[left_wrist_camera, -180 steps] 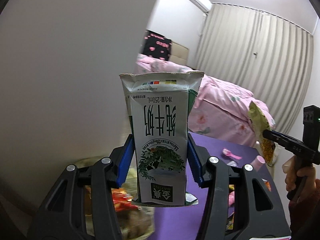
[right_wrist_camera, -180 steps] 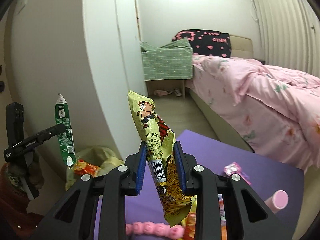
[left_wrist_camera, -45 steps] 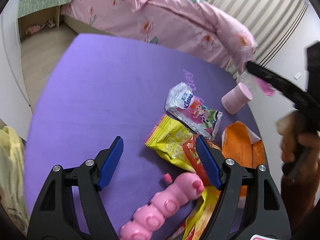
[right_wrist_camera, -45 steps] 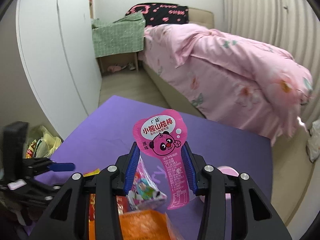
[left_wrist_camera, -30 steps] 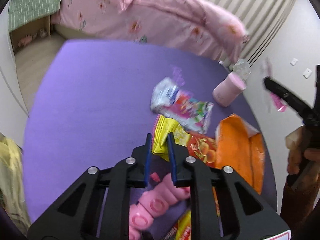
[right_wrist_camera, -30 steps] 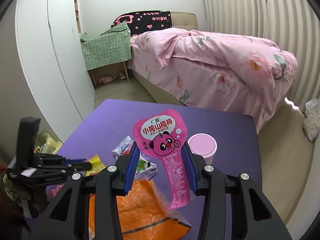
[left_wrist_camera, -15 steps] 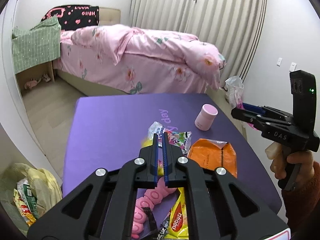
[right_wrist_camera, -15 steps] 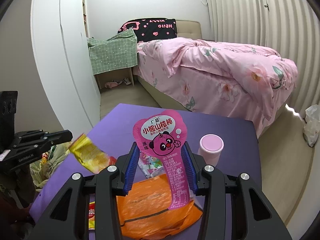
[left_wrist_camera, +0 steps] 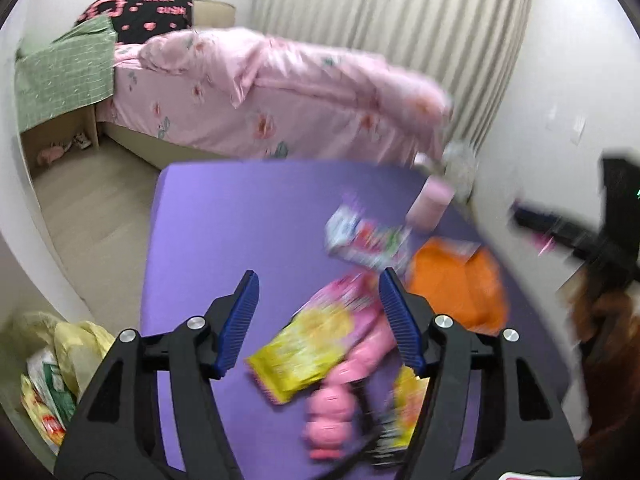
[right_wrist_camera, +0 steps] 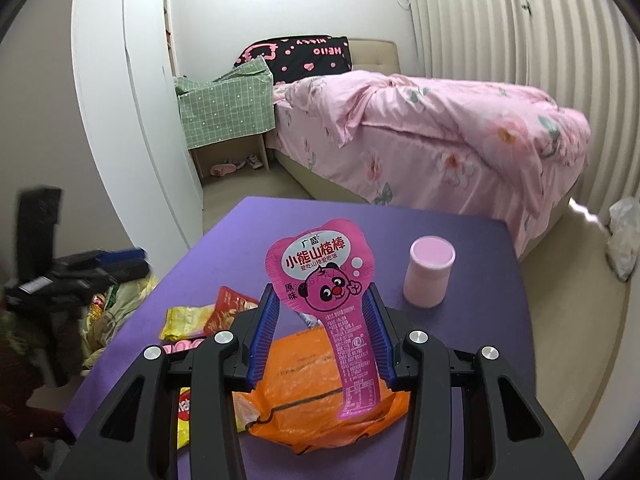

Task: Collect trash
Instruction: 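Grasp the yellow-pink chip bag with the left tool while the right holds the candy card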

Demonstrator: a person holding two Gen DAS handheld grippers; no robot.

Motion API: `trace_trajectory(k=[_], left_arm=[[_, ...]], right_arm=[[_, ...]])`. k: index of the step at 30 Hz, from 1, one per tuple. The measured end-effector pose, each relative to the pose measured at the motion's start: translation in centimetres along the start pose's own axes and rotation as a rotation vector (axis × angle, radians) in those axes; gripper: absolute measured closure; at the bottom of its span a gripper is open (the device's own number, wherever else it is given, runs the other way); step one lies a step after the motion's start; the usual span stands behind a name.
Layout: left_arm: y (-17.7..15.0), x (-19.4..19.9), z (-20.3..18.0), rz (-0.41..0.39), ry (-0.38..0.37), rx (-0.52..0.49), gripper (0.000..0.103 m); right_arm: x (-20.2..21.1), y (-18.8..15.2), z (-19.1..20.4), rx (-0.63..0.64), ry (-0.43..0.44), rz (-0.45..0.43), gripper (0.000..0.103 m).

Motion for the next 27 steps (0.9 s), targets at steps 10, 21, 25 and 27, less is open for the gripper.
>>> trace_trajectory(k=[10,21,25,27], left_arm=[[-5.5,-5.5,2.1,0.179,0.053,0.051,0.049],[-2.9,-0.4,0.0,0.034,0.069,0.045,0.093],[-1.0,3.3,0.2,-0.057,0.090,0.046,0.094],[-0.4,5.2,0.6,-0.092,0.099,0.048,0.094]], right_arm=[[-1.7,-2.5,0.1,-0.017,0.005,0.043,0.062],[-0.5,-1.6,1.7,-0.004,0.025,0.012,0.062],[0.4,-0.5,3.0,0.018,0.034,-0.019,0.062],[0.6,-0.1,3.8,0.030,0.040,-0.028,0.062]])
Point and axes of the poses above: each gripper's, at about its wrist camera, not at the fingertips, and x roughly against the way its jaws point, z to its left, y to its top, the point moved 9 cm from there along -x, roughly the way its jaws point, and after that the axes turned 4 degrees about x, right-handed, at the moved point
